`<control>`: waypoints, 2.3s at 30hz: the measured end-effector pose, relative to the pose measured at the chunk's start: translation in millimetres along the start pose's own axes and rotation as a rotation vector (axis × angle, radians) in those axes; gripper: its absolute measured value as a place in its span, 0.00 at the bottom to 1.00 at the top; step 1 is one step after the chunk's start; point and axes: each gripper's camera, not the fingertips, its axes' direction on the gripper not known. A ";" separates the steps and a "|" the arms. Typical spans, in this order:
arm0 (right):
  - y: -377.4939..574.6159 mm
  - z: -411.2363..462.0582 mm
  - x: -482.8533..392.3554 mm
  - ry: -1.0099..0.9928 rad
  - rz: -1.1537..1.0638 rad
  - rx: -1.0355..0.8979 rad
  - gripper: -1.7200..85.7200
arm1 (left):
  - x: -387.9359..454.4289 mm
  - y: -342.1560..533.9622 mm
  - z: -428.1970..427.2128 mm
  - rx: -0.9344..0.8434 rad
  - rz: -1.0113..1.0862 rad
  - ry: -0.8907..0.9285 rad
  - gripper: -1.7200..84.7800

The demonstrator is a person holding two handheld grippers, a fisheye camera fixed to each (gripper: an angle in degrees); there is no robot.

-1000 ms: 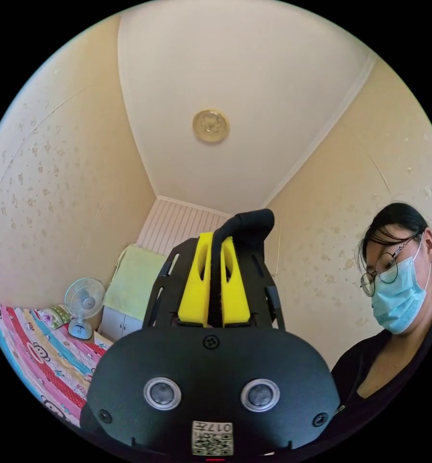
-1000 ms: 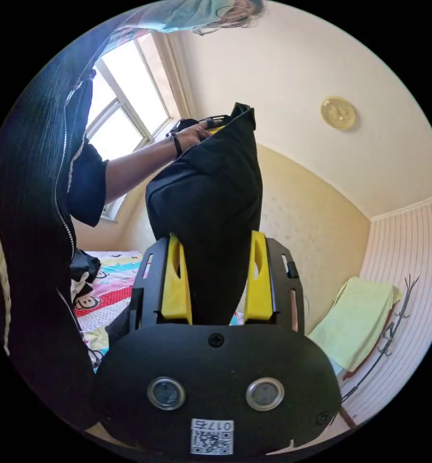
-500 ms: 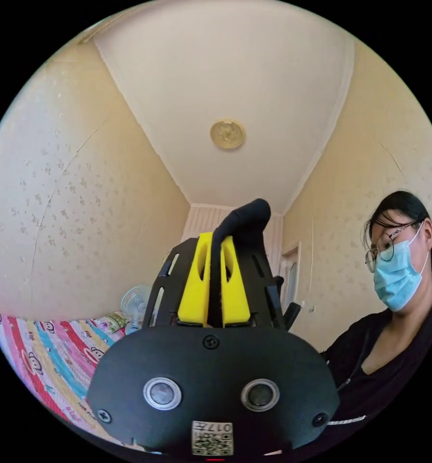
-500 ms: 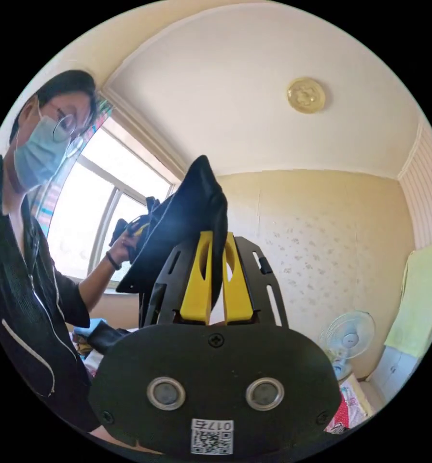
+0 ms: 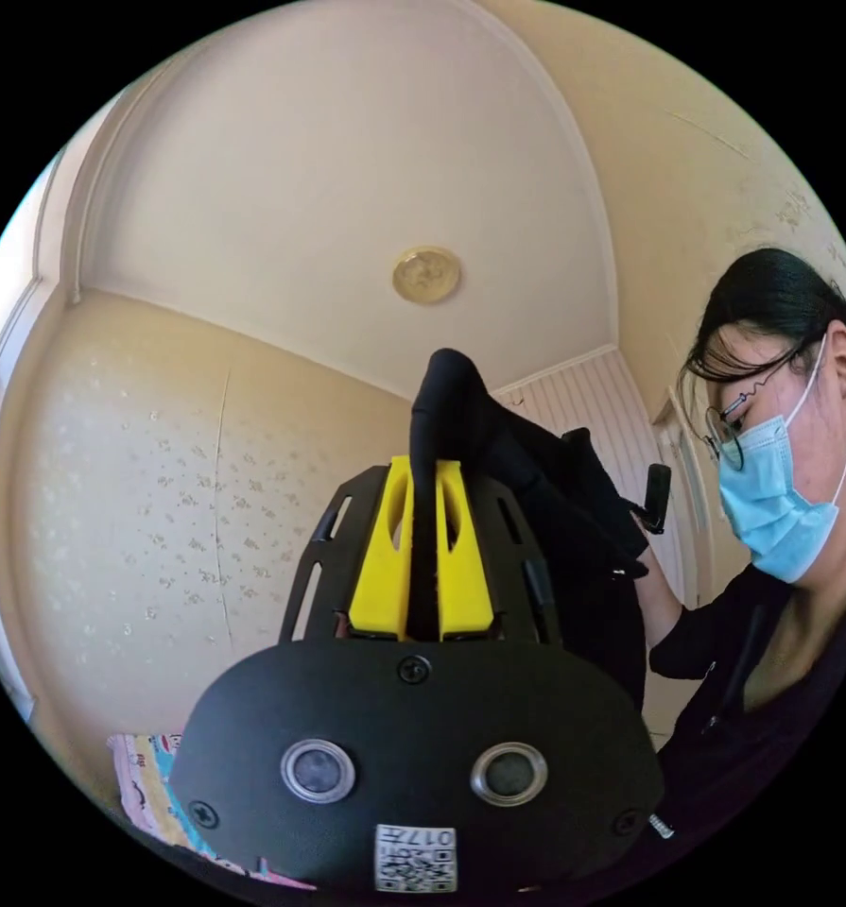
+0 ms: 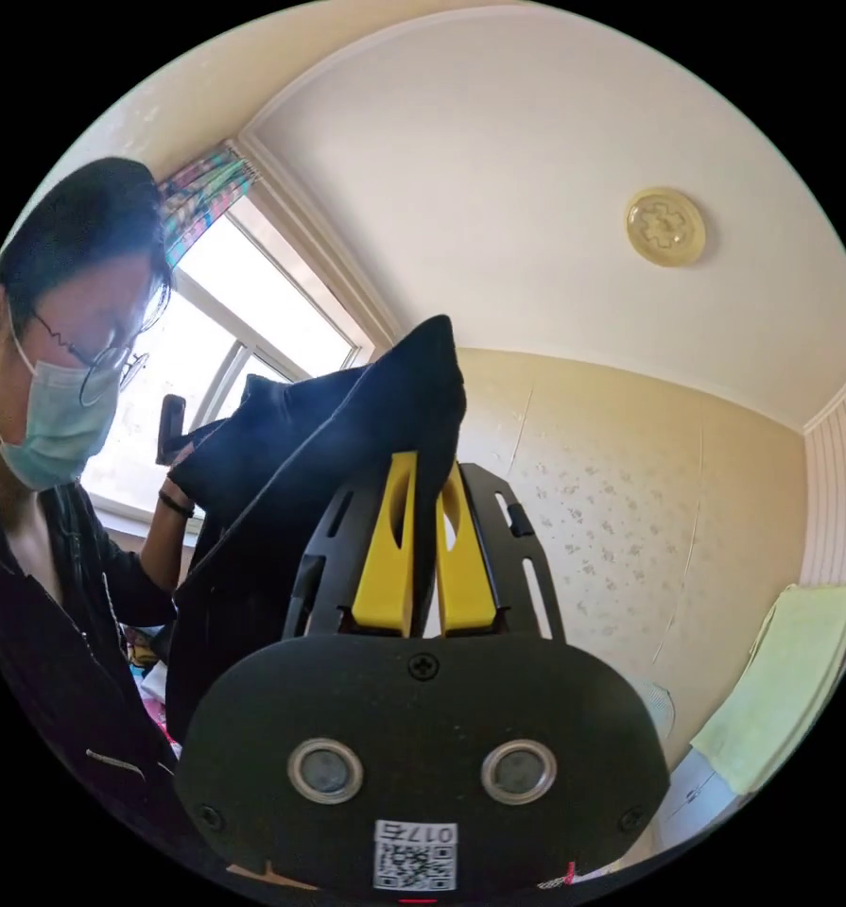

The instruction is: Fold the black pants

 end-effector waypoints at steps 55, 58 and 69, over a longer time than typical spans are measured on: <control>628.1 -47.7 -175.6 -0.223 1.404 -0.968 0.06 | -24.4 329.9 -272.0 -1.152 -0.976 -0.470 0.03; 639.3 -70.0 -201.9 -0.243 1.497 -1.001 0.05 | -18.9 300.2 -315.1 -1.099 -0.967 -0.454 0.06; 585.9 -21.8 -209.2 -0.361 1.386 -1.083 0.03 | -11.1 211.4 -404.1 -1.019 -0.950 -0.526 0.06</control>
